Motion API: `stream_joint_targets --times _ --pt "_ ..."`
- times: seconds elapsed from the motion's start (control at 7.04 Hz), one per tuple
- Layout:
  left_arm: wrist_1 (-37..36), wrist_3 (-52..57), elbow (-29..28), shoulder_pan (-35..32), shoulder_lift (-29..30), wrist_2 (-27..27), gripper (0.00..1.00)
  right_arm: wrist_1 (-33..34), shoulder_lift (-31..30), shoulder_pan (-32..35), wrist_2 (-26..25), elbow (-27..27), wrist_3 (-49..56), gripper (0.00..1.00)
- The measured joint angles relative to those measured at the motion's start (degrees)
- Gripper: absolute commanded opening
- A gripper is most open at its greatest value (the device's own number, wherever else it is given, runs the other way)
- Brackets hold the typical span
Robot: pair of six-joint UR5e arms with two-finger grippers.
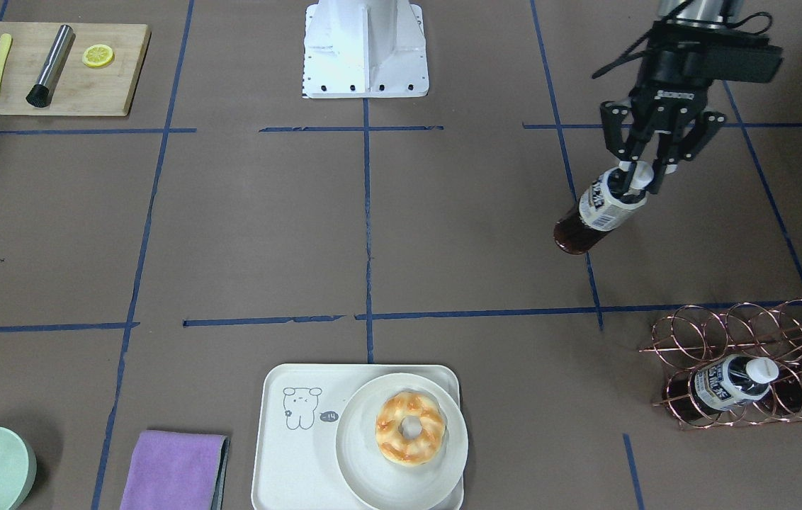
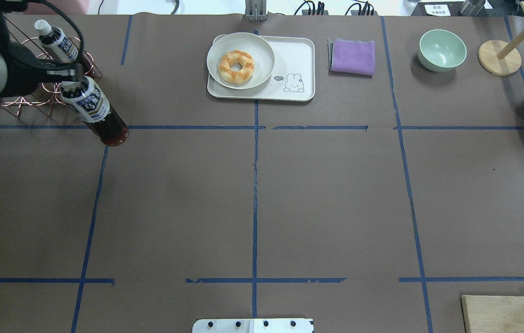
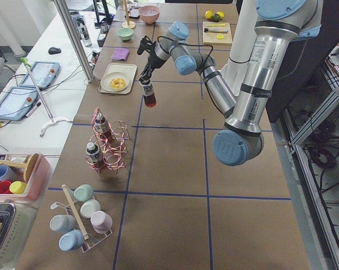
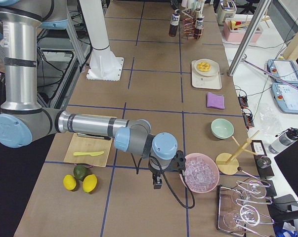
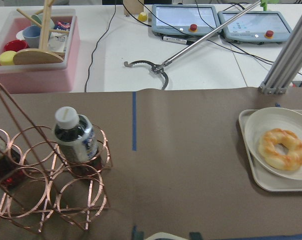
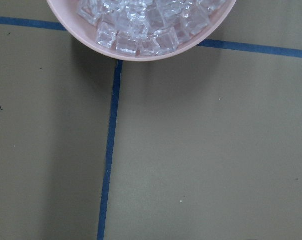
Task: Place tea on tray
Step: 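Lift the tea bottle out of the rack with the left gripper, then carry the bottle toward the tray and set it upright on the table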
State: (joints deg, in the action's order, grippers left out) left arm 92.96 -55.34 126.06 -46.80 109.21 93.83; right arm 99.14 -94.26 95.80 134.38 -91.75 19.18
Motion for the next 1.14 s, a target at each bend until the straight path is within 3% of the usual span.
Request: stream_joint_targets --times 0.14,0.43,0.85,1.14 --pt "-5.03 -0.05 -0.31 3.37 4.98 -1.62 0.05 0.00 -0.01 0.00 0.00 0.00 0.04 1.00" --pt "-7.69 -2.90 -3.69 10.45 12.29 -8.10 0.04 0.00 0.03 0.00 0.00 -0.03 0.01 1.00" --pt "-7.50 -11.89 -16.26 19.73 23.62 -24.35 0.04 0.00 0.04 0.00 0.18 0.01 -0.06 1.00" --pt "-6.81 -15.20 -22.04 21.99 28.31 -28.00 0.04 0.00 0.04 0.00 0.70 0.14 -0.04 1.00"
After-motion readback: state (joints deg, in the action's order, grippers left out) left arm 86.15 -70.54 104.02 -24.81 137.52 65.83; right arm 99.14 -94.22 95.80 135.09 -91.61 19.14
